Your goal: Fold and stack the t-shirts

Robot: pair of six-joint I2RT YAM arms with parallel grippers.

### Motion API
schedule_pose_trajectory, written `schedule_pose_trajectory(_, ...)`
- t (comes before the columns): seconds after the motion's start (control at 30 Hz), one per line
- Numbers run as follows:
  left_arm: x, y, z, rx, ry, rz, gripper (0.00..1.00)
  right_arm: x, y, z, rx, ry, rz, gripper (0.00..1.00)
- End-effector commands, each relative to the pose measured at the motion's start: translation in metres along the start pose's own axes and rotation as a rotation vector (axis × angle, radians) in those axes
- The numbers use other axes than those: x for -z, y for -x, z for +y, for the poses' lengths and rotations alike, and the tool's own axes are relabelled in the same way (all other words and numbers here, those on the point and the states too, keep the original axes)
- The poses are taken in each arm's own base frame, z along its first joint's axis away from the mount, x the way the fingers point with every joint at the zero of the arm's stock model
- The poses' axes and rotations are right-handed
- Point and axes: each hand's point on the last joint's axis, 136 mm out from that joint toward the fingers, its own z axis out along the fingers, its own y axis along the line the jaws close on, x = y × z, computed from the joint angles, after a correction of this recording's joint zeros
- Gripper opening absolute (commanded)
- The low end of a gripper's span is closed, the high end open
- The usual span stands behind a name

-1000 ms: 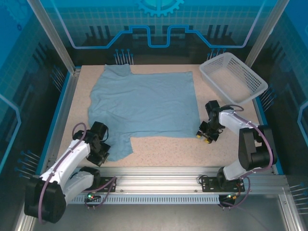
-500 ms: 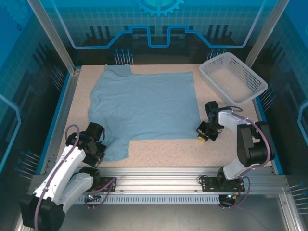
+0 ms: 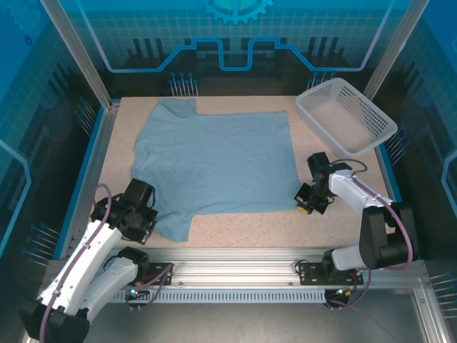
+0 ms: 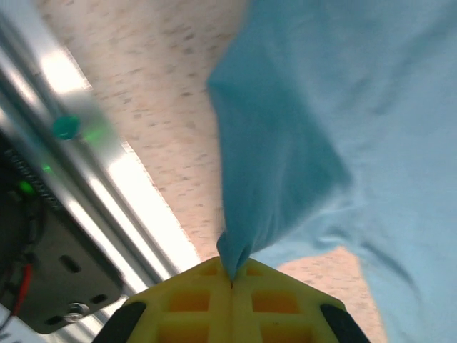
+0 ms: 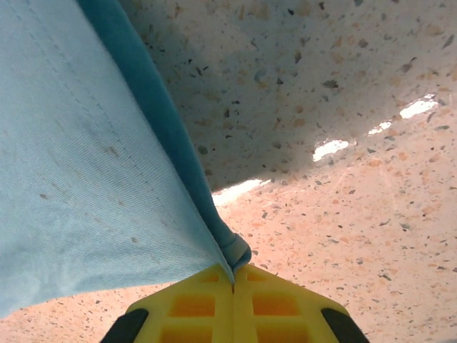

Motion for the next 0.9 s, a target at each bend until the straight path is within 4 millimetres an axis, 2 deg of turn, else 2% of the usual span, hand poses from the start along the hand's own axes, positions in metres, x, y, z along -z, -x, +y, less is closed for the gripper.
schedule_pose_trajectory(0.0,0.019,0.021,-0.065,-0.067,-0.142,-0.084,0.00,0.016,0.008,0.016,0.007,0.012,-0.009,0.00)
schedule_pose_trajectory(0.17,0.023,0.051,-0.134,-0.091,-0.210,-0.084,0.00,0.022,0.028,0.038,-0.006,0.029,-0.003,0.00)
schedule_pose_trajectory(0.33,0.017,0.081,-0.180,-0.138,-0.226,-0.084,0.00,0.028,0.051,0.057,-0.037,0.036,-0.015,0.00)
schedule_pose_trajectory(0.67,0.008,0.123,-0.236,-0.229,-0.243,-0.113,0.00,0.034,0.099,0.088,-0.074,0.035,-0.062,0.00)
schedule_pose_trajectory(0.87,0.002,0.138,-0.255,-0.294,-0.218,-0.122,0.00,0.032,0.116,0.099,-0.081,0.030,-0.073,0.00)
